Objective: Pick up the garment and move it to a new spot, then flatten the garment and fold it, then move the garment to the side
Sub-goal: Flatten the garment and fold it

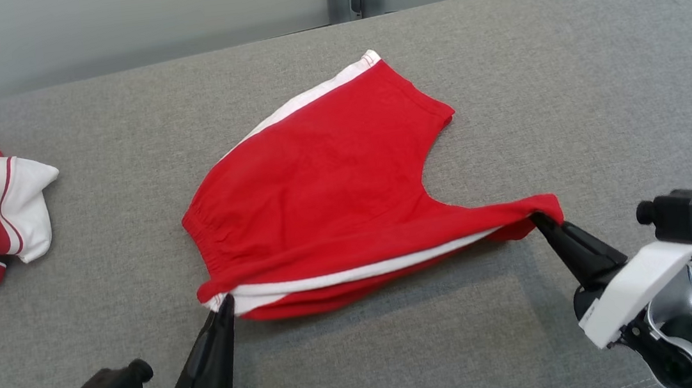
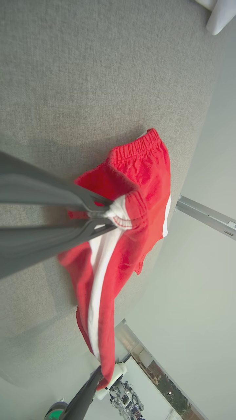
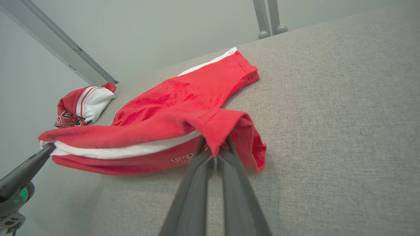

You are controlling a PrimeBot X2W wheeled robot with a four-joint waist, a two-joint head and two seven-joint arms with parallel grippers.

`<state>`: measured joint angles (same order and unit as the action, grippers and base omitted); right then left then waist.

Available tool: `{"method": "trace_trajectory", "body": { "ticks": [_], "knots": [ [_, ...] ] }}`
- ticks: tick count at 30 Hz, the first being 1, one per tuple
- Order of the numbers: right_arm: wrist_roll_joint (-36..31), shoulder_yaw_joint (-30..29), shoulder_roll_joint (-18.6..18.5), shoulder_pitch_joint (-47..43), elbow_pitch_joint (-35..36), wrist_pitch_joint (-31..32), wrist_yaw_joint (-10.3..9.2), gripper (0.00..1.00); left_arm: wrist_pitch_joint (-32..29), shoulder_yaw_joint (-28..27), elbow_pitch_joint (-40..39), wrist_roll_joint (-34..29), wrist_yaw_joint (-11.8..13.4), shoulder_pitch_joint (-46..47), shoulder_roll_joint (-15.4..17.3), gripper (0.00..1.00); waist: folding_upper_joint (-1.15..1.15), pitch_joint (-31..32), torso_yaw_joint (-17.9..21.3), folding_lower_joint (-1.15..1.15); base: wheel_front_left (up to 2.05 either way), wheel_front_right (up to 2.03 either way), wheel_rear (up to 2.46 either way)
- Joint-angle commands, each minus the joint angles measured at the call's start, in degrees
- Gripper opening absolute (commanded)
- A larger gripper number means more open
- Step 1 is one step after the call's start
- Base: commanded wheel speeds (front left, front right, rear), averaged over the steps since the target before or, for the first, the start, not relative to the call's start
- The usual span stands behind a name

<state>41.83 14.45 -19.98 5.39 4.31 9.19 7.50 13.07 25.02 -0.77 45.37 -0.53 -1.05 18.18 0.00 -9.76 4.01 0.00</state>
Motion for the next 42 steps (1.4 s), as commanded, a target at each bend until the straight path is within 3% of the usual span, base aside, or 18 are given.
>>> {"method": "trace_trajectory", "body": {
  "ticks": [1,9,26,42],
  "knots": [
    [0.32,0.07,0.04,1.48,-0.69,0.17,-0.02,0.0,-0.19,-0.22,0.52,0.23,-0.22,1.79,-0.24,0.0,0.0,-0.36,-0.51,0.0,0.0,0.0,0.0],
    [1.32,2.44,-0.64,15.98,-11.35,2.46,-0.02,0.0,-3.44,0.1,8.74,2.39,-1.16,13.07,-4.2,0.0,0.0,-3.6,-3.56,0.0,0.0,0.0,0.0],
    [3.99,8.98,-3.4,45.04,-34.52,10.47,-0.02,0.0,-5.69,0.63,26.91,4.05,-1.68,33.24,-12.52,0.0,0.0,-11.79,-13.84,0.0,0.0,0.0,0.0],
    [5.13,14.23,-3.27,58.86,-52.66,10.25,-0.02,0.0,-4.85,5.28,38.57,7.08,-2.25,44.59,-15.17,0.0,0.0,-15.19,-18.24,0.0,0.0,0.0,0.0]
  ]
}}
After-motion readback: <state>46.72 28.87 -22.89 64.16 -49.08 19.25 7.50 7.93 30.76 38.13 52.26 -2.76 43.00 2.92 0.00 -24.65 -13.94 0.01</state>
